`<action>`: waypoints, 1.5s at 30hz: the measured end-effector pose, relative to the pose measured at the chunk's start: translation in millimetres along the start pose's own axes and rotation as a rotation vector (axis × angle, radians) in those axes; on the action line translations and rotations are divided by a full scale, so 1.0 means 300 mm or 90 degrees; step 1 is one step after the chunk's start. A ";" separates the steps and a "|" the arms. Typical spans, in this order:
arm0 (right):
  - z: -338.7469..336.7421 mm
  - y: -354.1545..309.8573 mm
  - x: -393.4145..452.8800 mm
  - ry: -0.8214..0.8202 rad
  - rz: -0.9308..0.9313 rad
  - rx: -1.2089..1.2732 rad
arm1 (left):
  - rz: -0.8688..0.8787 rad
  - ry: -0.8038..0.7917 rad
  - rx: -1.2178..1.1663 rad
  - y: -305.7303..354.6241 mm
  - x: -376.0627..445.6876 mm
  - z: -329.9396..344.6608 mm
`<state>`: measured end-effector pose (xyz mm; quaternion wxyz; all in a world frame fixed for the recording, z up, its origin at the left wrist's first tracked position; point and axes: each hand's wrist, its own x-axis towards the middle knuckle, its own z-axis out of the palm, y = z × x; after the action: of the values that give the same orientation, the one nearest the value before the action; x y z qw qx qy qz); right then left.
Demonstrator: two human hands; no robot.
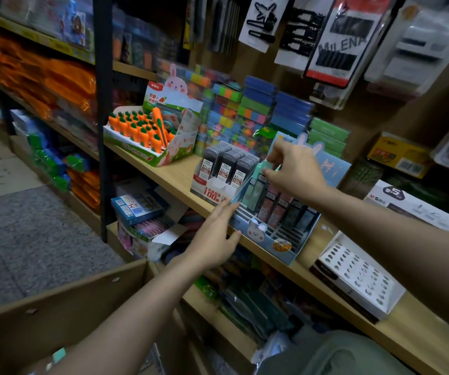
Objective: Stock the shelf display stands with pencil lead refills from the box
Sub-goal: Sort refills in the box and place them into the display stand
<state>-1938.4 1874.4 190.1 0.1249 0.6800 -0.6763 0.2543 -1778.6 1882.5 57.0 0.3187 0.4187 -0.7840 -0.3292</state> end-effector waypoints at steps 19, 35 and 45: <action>-0.015 0.017 -0.008 -0.017 0.037 0.000 | 0.007 -0.003 -0.012 -0.010 -0.019 0.001; -0.026 -0.009 -0.069 0.038 0.039 -0.021 | 0.063 -0.015 0.027 -0.040 -0.054 -0.014; 0.392 -0.287 -0.571 -0.524 -0.343 0.161 | -0.305 -0.044 0.032 -0.340 -0.468 -0.139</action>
<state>-1825.4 1965.4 18.3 -0.1739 0.8838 -0.4343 0.0039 -1638.1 1949.8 -30.2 0.1941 0.5890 -0.6807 -0.3901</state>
